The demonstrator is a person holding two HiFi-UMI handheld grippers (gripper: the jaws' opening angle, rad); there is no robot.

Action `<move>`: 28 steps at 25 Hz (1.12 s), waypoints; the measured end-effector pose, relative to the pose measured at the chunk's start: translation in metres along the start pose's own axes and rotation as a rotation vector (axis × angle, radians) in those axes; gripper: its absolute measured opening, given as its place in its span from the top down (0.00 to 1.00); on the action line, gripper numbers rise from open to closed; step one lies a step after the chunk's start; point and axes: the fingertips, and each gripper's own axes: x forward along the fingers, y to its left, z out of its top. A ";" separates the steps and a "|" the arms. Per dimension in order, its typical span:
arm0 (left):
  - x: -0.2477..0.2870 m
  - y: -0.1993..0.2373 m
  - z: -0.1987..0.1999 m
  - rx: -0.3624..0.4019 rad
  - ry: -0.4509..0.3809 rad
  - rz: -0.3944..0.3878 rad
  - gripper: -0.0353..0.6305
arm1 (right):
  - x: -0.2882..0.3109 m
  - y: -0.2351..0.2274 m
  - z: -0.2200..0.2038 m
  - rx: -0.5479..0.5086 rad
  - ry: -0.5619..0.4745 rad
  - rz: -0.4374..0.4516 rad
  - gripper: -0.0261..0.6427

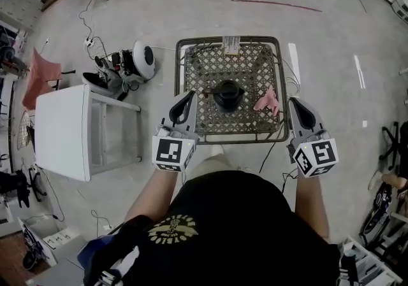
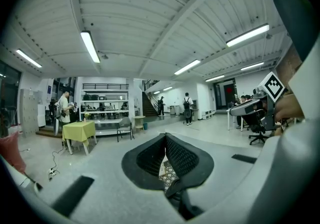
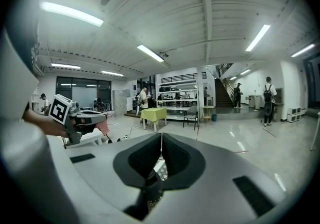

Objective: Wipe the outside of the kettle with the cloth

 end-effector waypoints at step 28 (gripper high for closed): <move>0.116 -0.009 -0.070 -0.060 0.115 -0.198 0.94 | 0.072 -0.022 -0.055 0.022 0.222 -0.003 0.94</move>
